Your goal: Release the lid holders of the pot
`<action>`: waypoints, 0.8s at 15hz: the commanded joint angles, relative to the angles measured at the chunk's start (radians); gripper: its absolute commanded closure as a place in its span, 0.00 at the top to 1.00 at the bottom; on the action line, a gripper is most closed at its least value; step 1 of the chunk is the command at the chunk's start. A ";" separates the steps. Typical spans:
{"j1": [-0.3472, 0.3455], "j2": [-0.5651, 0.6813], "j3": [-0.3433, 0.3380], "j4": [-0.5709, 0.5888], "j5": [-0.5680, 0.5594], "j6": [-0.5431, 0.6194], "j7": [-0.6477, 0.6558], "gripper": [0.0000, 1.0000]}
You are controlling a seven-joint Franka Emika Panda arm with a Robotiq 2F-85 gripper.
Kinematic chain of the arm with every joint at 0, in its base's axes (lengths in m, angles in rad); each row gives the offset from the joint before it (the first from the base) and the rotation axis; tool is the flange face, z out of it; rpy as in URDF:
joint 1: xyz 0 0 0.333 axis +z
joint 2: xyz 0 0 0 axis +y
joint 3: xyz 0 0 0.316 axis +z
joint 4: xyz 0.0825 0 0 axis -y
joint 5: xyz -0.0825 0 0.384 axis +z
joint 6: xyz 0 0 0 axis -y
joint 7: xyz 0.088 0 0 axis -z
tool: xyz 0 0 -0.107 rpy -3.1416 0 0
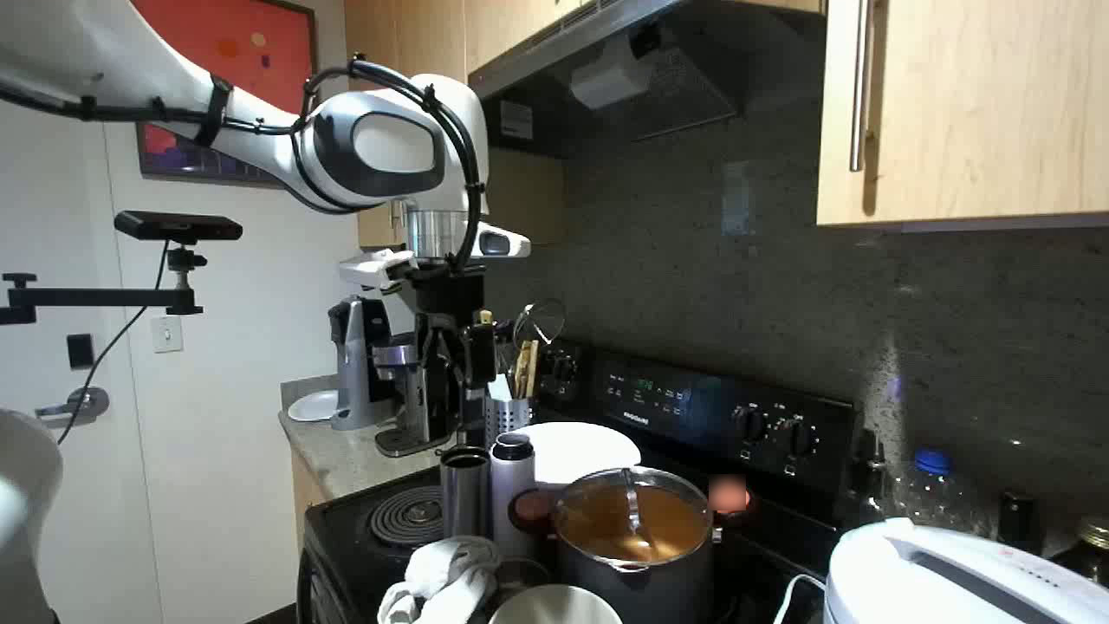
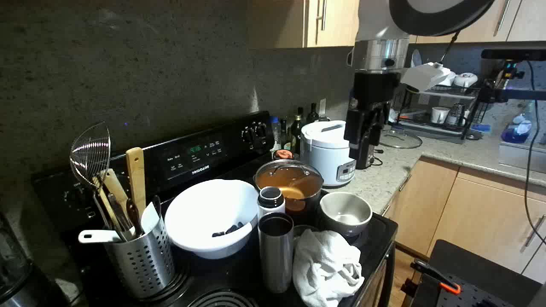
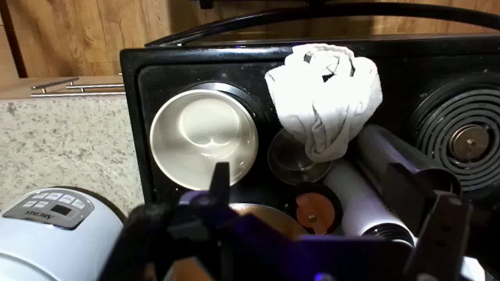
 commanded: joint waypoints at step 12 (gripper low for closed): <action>-0.006 0.018 0.002 0.004 0.017 0.012 0.011 1.00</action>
